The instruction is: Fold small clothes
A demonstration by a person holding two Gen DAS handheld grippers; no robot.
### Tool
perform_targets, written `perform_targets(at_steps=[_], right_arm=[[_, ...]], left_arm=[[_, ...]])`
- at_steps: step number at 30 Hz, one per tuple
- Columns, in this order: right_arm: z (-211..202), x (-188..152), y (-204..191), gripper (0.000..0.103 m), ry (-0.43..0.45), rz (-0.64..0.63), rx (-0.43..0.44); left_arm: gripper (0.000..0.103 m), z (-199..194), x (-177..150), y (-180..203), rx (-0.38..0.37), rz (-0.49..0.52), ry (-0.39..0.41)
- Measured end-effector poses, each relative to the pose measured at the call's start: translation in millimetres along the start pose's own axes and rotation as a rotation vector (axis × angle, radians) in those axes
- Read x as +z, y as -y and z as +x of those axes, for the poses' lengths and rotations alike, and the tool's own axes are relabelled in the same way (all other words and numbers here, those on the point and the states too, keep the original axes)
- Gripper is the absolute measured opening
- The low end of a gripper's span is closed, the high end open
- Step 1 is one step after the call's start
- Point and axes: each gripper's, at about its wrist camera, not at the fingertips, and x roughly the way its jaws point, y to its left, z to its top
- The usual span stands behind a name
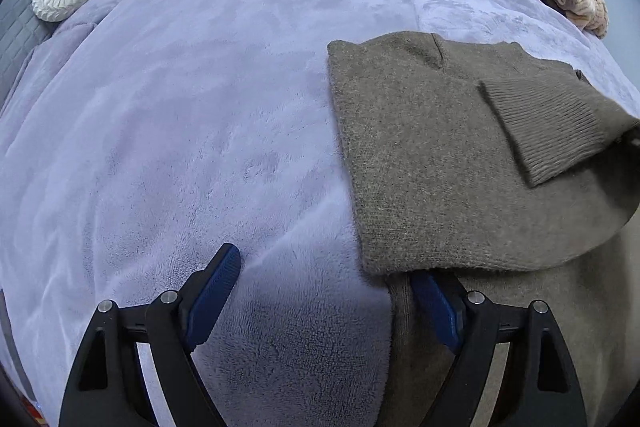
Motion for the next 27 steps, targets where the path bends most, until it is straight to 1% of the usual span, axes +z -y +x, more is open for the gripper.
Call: perform_targets(at_steps=[2,4,6,7,8,9,11,12,14,15,17,18,19,20,21,23,24,26,27], right_arm=[[-10.3,-5.5,51.1,0.019,0.043,0.267,0.129],[-3.0,-23.7,95.7,0.019,0.032,0.517,0.237],[17.8,-55.7,133.9,0.028,-0.010,0.769,0.349],[32.9,-78.5,150.4,0.044,-0.053,0.902,0.411],[42.5,-94.6,159.7,0.058,-0.079,0.993,0.457],[49.5,-112.9,166.8,0.058,-0.084,1.090,0.511],[52.4,-138.0,175.4,0.059,-0.043,1.216,0.601],[51.6,-144.3,176.8,0.059,-0.039,1.243,0.616],[48.8,-149.4,176.9,0.062,-0.038,1.264,0.625],[47.7,-150.9,176.9,0.063,-0.041,1.275,0.631],[46.5,-152.0,174.8,0.071,-0.044,1.302,0.644],[45.5,-151.5,172.7,0.073,-0.047,1.313,0.651],[42.9,-151.9,169.1,0.076,-0.048,1.316,0.657],[39.2,-150.3,163.2,0.078,-0.050,1.309,0.672],[33.9,-155.7,156.2,0.078,-0.052,1.294,0.698],[32.6,-150.9,130.6,0.078,-0.072,1.264,0.779],[33.7,-146.6,113.2,0.078,-0.088,1.253,0.826],[39.0,-132.8,73.1,0.078,-0.128,1.227,0.921],[41.3,-124.6,55.0,0.078,-0.140,1.212,0.952]], left_arm=[[0.086,0.7,-2.4,-5.6,-0.011,-0.013,-0.001],[0.086,2.8,-3.6,-10.3,-0.018,-0.016,-0.008],[0.086,2.7,-4.3,-10.8,-0.024,-0.023,-0.017],[0.086,2.5,-5.0,-12.8,-0.029,-0.028,-0.022],[0.086,1.7,-6.0,-14.7,-0.034,-0.031,-0.024],[0.086,1.4,-6.5,-16.1,-0.037,-0.034,-0.026],[0.086,-0.5,-5.3,-20.5,-0.047,-0.050,-0.035],[0.086,-2.0,-5.9,-25.7,-0.056,-0.062,-0.042],[0.086,-10.4,-7.3,-34.9,-0.083,-0.088,-0.061],[0.086,-16.9,-8.0,-41.6,-0.108,-0.096,-0.073],[0.086,-31.8,-8.9,-51.6,-0.134,-0.102,-0.090],[0.086,-39.8,-9.1,-58.6,-0.156,-0.106,-0.088],[0.086,-45.8,-7.7,-63.9,-0.183,-0.113,-0.083],[0.086,-49.5,-4.4,-68.6,-0.206,-0.120,-0.081],[0.086,-49.1,5.4,-72.2,-0.226,-0.127,-0.081],[0.086,-35.6,30.9,-69.7,-0.274,-0.131,-0.094],[0.086,-23.6,44.2,-67.2,-0.305,-0.133,-0.113],[0.086,3.1,65.7,-50.6,-0.344,-0.123,-0.137],[0.086,16.6,75.5,-39.5,-0.350,-0.115,-0.156]])
